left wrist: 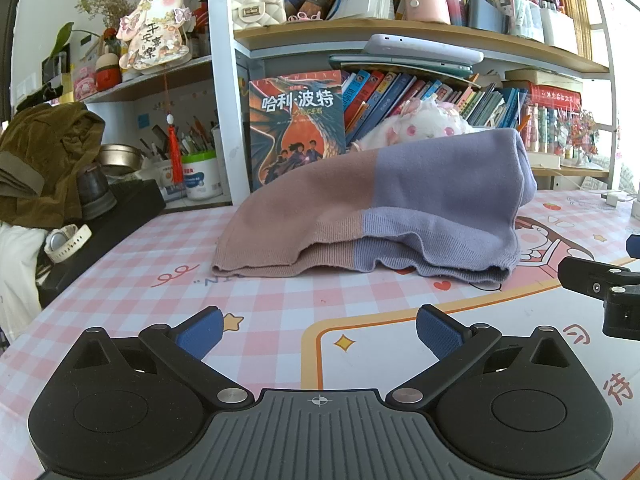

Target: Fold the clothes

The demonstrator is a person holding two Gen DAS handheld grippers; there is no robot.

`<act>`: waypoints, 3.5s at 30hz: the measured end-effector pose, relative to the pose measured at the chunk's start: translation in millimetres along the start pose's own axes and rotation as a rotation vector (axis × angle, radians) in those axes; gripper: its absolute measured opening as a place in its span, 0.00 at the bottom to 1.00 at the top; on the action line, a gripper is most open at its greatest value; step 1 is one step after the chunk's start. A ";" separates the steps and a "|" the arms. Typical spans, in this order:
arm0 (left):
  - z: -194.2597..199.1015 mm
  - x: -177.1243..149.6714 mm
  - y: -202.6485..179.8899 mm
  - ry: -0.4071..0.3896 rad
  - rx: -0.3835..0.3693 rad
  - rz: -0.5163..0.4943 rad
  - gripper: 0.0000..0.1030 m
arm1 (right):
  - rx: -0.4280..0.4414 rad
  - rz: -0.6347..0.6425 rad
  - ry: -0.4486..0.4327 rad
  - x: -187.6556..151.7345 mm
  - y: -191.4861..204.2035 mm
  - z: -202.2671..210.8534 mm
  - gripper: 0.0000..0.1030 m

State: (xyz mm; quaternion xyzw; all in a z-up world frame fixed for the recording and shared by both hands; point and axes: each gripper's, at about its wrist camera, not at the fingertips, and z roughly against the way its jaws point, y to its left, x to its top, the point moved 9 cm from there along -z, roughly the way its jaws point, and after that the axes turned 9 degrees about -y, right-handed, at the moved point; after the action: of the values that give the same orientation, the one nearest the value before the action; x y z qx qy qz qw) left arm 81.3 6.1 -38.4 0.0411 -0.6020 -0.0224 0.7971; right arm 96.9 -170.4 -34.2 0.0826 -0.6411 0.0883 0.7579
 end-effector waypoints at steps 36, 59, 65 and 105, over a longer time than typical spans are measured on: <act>-1.0 -0.9 4.5 0.007 0.039 0.009 1.00 | 0.000 -0.001 -0.004 0.4 -0.3 0.5 0.94; -0.9 -0.9 3.9 0.009 0.043 0.006 1.00 | 0.002 -0.003 -0.004 0.6 0.1 0.5 0.94; -1.1 -1.1 4.1 0.010 0.042 0.008 1.00 | 0.003 -0.003 -0.004 0.4 0.1 0.4 0.94; -40.0 19.5 -77.6 0.041 -0.252 -0.204 0.98 | 0.012 -0.221 0.012 -1.8 -31.4 -0.5 0.94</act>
State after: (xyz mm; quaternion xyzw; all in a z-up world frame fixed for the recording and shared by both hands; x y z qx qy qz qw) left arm 126.1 -71.4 -37.7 0.0022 -0.5706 -0.1776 0.8018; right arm 104.6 -200.8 -36.5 0.1568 -0.6231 0.0087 0.7662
